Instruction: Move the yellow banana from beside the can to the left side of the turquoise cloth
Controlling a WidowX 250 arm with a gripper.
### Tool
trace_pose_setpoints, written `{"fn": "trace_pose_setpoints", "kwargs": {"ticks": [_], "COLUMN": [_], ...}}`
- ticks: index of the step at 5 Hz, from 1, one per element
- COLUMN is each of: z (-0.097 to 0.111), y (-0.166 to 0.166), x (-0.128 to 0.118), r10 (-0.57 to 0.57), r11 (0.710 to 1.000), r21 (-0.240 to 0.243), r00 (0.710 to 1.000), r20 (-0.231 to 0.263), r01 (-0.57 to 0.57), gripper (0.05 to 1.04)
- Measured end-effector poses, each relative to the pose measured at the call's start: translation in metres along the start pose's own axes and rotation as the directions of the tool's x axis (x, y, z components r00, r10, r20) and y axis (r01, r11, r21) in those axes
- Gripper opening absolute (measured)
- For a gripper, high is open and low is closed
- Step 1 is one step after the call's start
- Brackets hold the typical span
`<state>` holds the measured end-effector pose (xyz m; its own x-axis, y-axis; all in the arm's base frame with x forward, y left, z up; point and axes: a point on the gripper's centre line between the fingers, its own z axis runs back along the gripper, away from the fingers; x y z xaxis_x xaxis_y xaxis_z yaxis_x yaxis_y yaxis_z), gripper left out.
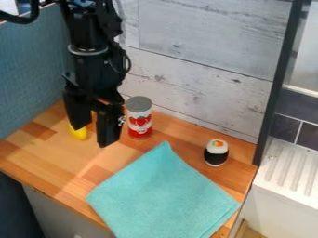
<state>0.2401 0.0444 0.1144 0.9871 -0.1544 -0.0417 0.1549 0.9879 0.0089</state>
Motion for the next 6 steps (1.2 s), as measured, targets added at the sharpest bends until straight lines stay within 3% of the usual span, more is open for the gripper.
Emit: {"fn": "trace_pose_setpoints", "kwargs": {"ticks": [1,4,6], "z": [-0.006,-0.006,-0.026], "y": [0.0,0.082,0.124], "x": [-0.001,0.048,0.068], "r10": [0.005,0.245,0.359], "r11": [1.0,0.967,0.928], "r21": [-0.008,0.057,0.08], "r00": [1.0,0.968,0.93], "r20": [-0.023,0.055,0.081], "r01": [-0.006,-0.248,-0.365], "gripper": [1.004,1.004,1.004]}}
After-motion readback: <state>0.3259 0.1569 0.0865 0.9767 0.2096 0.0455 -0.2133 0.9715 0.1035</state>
